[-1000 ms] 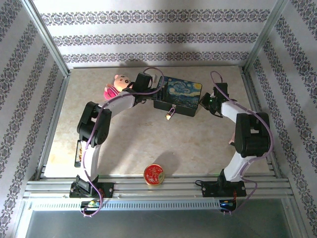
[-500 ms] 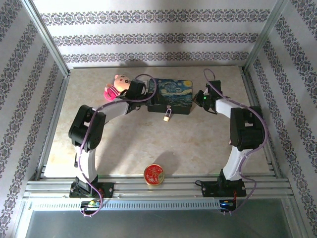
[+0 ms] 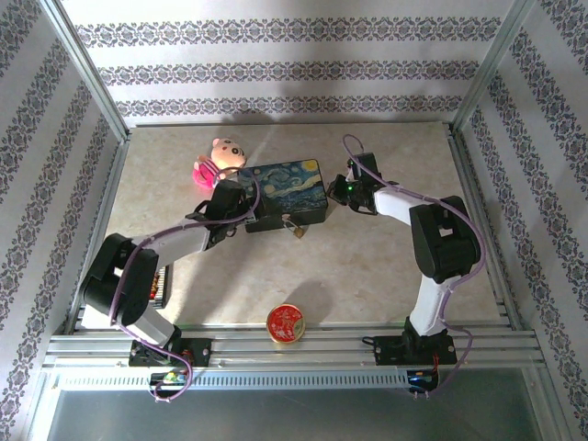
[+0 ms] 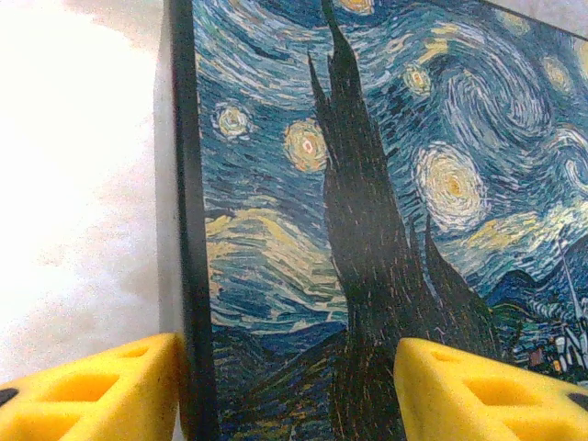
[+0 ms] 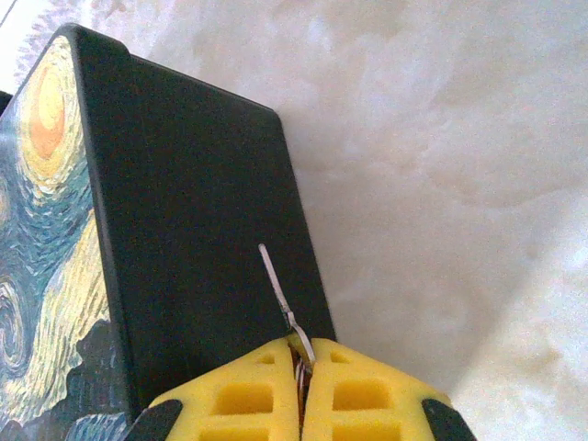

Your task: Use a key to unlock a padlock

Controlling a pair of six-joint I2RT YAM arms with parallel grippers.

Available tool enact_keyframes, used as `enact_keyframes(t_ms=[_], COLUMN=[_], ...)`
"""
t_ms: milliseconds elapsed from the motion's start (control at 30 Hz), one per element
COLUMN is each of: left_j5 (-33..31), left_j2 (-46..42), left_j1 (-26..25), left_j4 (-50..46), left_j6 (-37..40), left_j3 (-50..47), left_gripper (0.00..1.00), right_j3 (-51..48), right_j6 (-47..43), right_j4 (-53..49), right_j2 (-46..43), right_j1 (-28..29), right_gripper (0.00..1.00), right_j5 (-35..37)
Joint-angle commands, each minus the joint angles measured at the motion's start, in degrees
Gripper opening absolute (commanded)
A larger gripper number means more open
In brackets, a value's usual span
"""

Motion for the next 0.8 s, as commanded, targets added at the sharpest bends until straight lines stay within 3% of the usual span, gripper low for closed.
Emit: enact_keyframes(t_ms=[0, 300, 500, 633, 767], left_j5=[1.01, -5.97, -11.16, -14.56, -18.02], left_j2=[-1.04, -8.27, -17.53, -20.24, -16.62], left_j1=[-2.19, -2.17, -3.24, -9.08, -15.95], left_j4=[3.27, -3.49, -13.22, -16.61, -14.40], left_j6=[-3.28, -4.09, -7.22, -10.53, -11.53], left_j3=[-1.95, -2.87, -4.41, -5.19, -4.74], left_gripper=[0.65, 0.84, 0.85, 0.85, 0.86], right_j3=[1.81, -0.88, -6.37, -11.31, -17.45], right_j6=[1.69, 0.36, -1.87, -3.22, -2.67], right_j4=[2.14, -0.04, -2.87, -4.61, -4.71], right_j2=[0.82, -3.75, -11.47, -17.15, -22.99], right_j1=[2.95, -1.03, -4.23, -4.43, -4.11], right_gripper=[0.00, 0.00, 0.00, 0.00, 0.00], right_j5=[-5.59, -2.63, 1.81, 4.20, 5.36])
